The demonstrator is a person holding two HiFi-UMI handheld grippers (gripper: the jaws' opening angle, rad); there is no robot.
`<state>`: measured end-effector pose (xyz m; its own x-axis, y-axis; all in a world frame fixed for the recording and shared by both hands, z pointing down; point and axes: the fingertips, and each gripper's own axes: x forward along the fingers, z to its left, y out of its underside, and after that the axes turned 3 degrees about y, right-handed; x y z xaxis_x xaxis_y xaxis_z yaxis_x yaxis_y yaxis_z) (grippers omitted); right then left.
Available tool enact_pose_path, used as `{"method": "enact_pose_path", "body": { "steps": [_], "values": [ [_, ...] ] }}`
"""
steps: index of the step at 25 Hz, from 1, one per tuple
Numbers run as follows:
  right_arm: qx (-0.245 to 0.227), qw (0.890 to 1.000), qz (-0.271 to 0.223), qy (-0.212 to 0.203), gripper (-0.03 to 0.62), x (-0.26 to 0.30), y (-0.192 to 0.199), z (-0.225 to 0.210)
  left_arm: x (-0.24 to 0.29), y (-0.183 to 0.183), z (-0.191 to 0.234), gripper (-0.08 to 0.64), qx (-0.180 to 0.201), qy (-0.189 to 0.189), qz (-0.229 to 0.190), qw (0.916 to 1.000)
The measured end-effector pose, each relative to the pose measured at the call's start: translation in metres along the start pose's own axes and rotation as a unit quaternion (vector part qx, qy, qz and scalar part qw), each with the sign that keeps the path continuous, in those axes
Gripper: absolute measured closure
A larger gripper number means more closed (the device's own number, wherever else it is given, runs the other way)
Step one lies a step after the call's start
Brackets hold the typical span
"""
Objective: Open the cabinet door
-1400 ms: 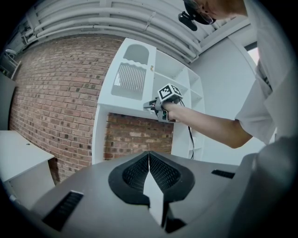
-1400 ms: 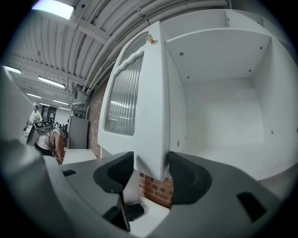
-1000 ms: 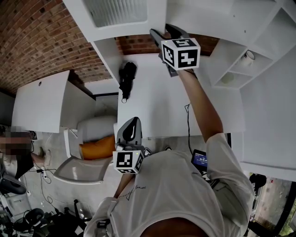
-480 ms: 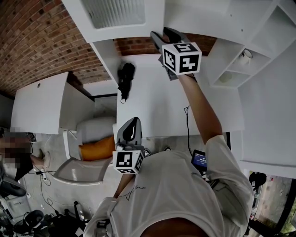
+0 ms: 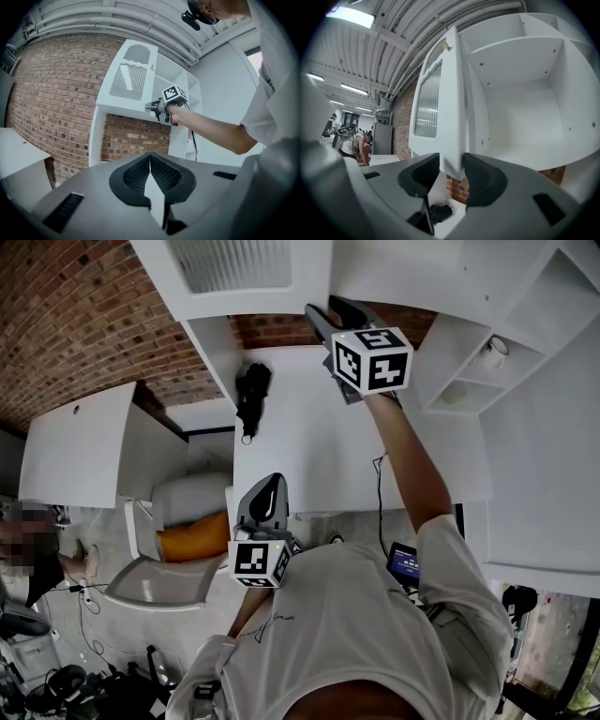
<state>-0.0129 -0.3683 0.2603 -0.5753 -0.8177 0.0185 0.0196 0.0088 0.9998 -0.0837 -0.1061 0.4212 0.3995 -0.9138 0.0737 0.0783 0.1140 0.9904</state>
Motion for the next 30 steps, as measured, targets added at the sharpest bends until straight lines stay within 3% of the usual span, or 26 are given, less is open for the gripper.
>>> {"method": "enact_pose_path", "body": {
  "steps": [30],
  "values": [
    [-0.016,1.000,-0.009,-0.017,0.495,-0.037,0.001,0.025,-0.001,-0.003,-0.007,0.543,-0.008,0.021,-0.001,0.9998]
  ]
}}
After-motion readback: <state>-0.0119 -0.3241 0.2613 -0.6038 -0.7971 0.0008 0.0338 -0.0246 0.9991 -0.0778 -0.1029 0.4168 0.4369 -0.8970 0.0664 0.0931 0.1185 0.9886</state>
